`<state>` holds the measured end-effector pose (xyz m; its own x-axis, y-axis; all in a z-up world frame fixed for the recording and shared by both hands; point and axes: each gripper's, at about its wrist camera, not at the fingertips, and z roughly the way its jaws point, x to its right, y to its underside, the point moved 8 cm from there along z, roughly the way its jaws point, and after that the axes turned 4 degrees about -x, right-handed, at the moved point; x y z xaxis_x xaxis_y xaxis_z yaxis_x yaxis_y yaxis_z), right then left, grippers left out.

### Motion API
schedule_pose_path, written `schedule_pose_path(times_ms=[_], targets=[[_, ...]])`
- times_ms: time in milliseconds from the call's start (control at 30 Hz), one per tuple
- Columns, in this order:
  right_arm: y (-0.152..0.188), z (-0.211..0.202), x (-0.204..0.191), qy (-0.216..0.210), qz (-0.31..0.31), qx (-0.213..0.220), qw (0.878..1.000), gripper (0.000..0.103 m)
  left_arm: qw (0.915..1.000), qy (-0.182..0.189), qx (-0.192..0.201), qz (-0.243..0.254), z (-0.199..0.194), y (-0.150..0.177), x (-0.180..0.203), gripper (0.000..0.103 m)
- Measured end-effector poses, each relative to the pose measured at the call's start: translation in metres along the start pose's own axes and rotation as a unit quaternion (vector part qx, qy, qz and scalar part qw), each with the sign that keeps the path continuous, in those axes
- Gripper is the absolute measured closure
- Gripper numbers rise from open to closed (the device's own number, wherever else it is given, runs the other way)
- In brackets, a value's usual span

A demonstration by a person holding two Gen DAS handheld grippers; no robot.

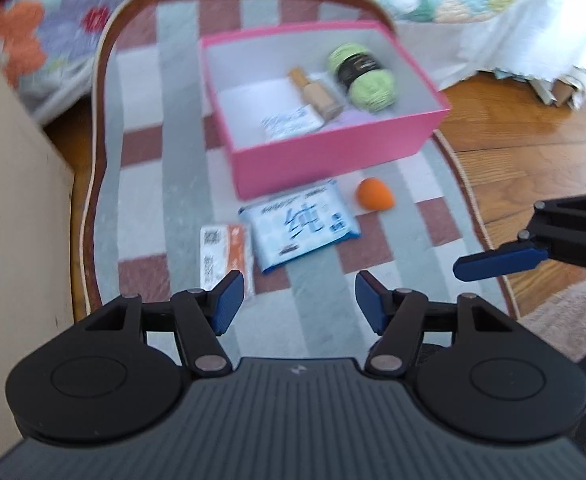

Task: Organize objects
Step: 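Open both grippers, withdraw, and reach toward the clear orange-labelled case, then close both grippers on the clear orange-labelled plastic case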

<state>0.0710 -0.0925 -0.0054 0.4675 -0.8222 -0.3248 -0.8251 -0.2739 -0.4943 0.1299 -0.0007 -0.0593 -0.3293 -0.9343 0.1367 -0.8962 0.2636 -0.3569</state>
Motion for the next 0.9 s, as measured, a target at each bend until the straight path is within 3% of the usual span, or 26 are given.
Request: schedule_pose_path(times_ms=[400,533,600,733,900], targets=[[-0.027,0.098,0.015,-0.012,-0.041,-0.016,0.999,0.025,0.9949,0.013,-0.015,-0.099,0.078,0.002,-0.074,0.035],[-0.029,0.14,0.016,0.013,-0.09,-0.036,0.995,0.025,0.9912,0.007,-0.02,-0.131,0.109,-0.003,-0.088,0.035],[-0.028,0.154,0.021,0.009,-0.075,-0.024,0.997,0.025,0.9891,0.01,-0.026,-0.145,0.123,-0.002,-0.093,0.035],[-0.024,0.181,0.038,-0.004,0.015,-0.006,1.0,0.025,0.9841,0.013,-0.03,-0.175,0.139,0.003,-0.098,0.035],[-0.009,0.188,0.046,0.007,0.017,-0.011,1.0,0.024,0.9774,0.051,-0.031,-0.203,0.141,0.009,-0.092,0.043]])
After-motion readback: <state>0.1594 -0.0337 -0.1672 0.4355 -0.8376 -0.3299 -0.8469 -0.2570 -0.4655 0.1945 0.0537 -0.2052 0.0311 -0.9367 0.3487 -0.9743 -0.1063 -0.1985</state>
